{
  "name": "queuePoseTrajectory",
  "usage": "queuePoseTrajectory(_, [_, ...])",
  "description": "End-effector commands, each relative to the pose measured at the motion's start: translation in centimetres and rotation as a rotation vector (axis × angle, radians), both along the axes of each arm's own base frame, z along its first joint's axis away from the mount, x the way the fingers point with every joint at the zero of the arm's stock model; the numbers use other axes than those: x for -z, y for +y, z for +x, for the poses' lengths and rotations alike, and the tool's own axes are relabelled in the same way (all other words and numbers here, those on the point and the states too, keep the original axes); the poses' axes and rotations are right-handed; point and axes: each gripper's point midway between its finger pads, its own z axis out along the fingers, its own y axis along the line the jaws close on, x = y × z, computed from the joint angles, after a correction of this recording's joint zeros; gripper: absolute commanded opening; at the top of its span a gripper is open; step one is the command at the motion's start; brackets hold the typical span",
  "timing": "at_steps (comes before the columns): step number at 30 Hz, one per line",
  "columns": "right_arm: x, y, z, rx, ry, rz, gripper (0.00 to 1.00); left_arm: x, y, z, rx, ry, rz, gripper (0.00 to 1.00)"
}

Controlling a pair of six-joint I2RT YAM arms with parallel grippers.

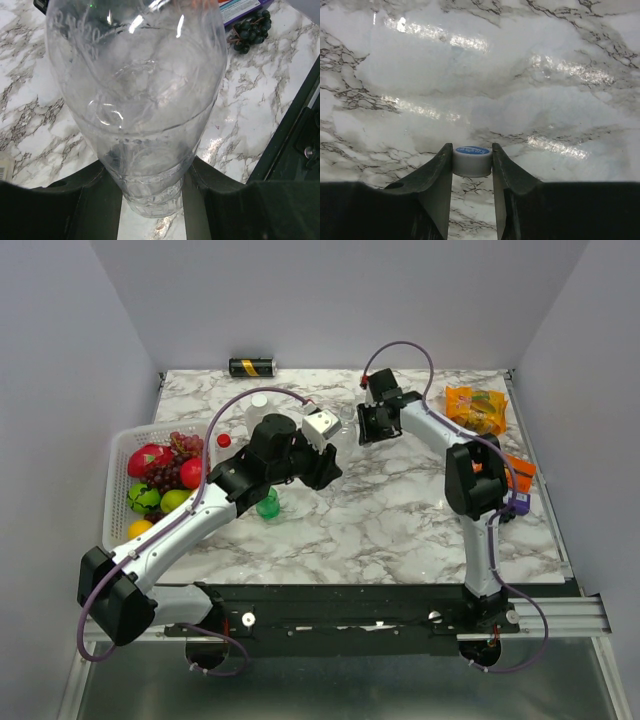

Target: Unscrew the bottle caps

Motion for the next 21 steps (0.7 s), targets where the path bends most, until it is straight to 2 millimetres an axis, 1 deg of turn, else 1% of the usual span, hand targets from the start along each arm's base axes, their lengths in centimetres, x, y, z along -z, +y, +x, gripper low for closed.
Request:
queuePoseTrajectory(1, [2.1, 0.2, -1.3, -0.069, 0.141, -0.029, 0.36, -2.1, -0.6, 0.1, 0.022, -0.026, -0.044, 0.09])
queuePoseTrajectory(2, [2.7, 0.0, -1.8, -0.07, 0.179, -0.045, 0.37, -2.2, -0.6, 0.1, 0.022, -0.027, -0.045, 0.09])
queuePoseTrajectory(3, [3.6, 0.0, -1.8, -0.07, 0.202, -0.054, 0.38, -2.1, -0.5, 0.1, 0.021, -0.027, -0.043, 0.09])
queuePoseTrajectory(8, [4.5, 0.0, -1.5, -0.076, 0.219, -0.062, 0.43, -2.2, -0.5, 0.1, 0.02, -0.028, -0.042, 0.09])
queuePoseTrajectory(9, [4.2, 0.1, -1.1, -0.079, 0.214, -0.058, 0.43, -2.3, -0.5, 0.1, 0.021, -0.03, -0.044, 0.09])
queuePoseTrajectory(10, [4.8, 0.1, -1.1, -0.076, 0.227, -0.064, 0.46, -2.2, -0.5, 0.1, 0.022, -0.029, -0.044, 0.09])
queuePoseTrajectory(12, [4.9, 0.0, -1.0, -0.07, 0.229, -0.072, 0.51, -2.2, -0.5, 0.1, 0.021, -0.025, -0.044, 0.09])
queuePoseTrajectory(13, [4.8, -0.1, -0.8, -0.065, 0.222, -0.072, 0.61, -2.2, -0.5, 0.0, 0.023, -0.025, -0.043, 0.09])
queuePoseTrajectory(14, [4.5, 0.0, -0.5, -0.063, 0.206, -0.064, 0.67, -2.3, -0.6, 0.1, 0.023, -0.026, -0.046, 0.09])
queuePoseTrajectory(16, [4.3, 0.2, -0.4, -0.064, 0.197, -0.051, 0.75, -2.3, -0.5, 0.0, 0.022, -0.029, -0.046, 0.09])
queuePoseTrajectory(18, [3.4, 0.4, 0.1, -0.061, 0.169, -0.037, 0.77, -2.2, -0.4, 0.1, 0.018, -0.031, -0.04, 0.09])
queuePoseTrajectory(19, [3.1, 0.3, 0.2, -0.053, 0.161, -0.036, 0.81, -2.2, -0.4, 0.2, 0.017, -0.033, -0.04, 0.09])
queuePoseTrajectory(20, [2.7, 0.4, 0.5, -0.05, 0.145, -0.029, 0.82, -2.2, -0.4, 0.2, 0.017, -0.033, -0.039, 0.09])
queuePoseTrajectory(21, [1.5, 0.3, 0.7, -0.045, 0.122, -0.019, 0.82, -2.3, -0.5, 0.1, 0.025, -0.036, -0.043, 0.09])
